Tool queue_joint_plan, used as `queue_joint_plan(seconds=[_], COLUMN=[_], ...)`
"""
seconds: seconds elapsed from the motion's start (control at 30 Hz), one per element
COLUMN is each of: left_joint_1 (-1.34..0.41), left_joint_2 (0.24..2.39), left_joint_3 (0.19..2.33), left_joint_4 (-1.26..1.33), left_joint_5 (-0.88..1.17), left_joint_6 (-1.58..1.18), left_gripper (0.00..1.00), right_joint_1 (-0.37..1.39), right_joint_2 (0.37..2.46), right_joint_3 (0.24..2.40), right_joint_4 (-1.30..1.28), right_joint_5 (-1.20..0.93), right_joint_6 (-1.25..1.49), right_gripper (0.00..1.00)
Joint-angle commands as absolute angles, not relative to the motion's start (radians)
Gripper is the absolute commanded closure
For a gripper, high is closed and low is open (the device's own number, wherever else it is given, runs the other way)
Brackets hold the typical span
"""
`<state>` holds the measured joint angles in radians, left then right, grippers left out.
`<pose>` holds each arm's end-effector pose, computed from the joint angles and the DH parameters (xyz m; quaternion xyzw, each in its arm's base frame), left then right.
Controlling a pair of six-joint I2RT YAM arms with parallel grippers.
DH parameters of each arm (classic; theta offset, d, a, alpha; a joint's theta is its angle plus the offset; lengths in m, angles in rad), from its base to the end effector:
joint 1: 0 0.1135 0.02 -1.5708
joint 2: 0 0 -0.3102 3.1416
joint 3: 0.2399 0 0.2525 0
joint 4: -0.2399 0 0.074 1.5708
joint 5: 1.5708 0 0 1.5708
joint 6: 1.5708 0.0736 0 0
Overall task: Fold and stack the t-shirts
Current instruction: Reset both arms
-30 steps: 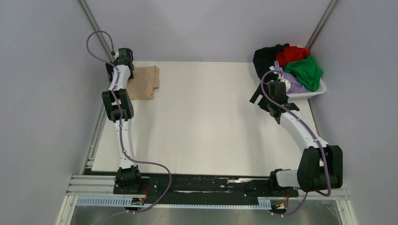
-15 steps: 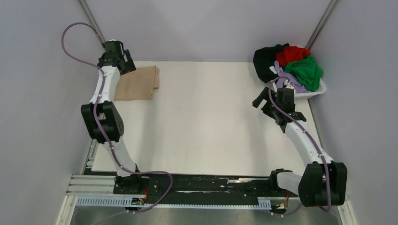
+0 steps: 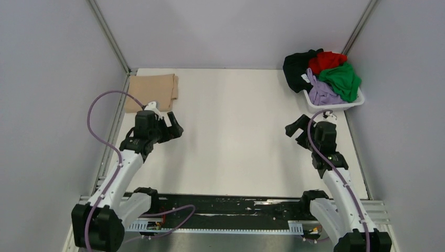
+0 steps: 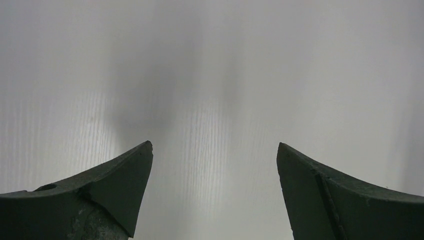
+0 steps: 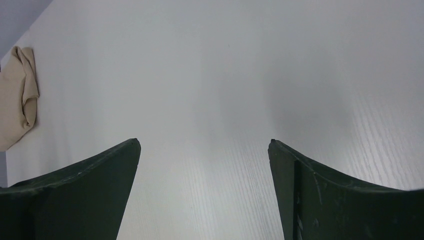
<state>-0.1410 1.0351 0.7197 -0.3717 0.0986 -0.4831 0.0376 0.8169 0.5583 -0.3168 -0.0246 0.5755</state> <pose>0.2240 -0.0391 0.2678 -0.1329 0.8933 -0.1735 0.3928 0.1837 0.0087 0.2546 0.2278 0.8486 0.1544 0.4519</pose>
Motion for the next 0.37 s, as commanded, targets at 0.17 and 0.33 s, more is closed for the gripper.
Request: queue_joint_plan(seconds=[0.17,0.33], left_joint_1=[-0.134,-0.135], left_joint_2=[0.786,0.809], left_joint_3=[0.630,0.638], left_joint_4=[-0.320,-0.333], left_joint_5=[0.095,0.081], left_joint_6=[-0.526,-0.527], left_gripper=[0.00,0.00], right_joint_1=[0.034,0.034], right_joint_2=[0.586,0.528], right_joint_3=[0.461,0.444], right_joint_4=[-0.290,-0.287], right_joint_5=[0.071,0.117], right_joint_6=[0.620,0.618], right_gripper=[0.00,0.00])
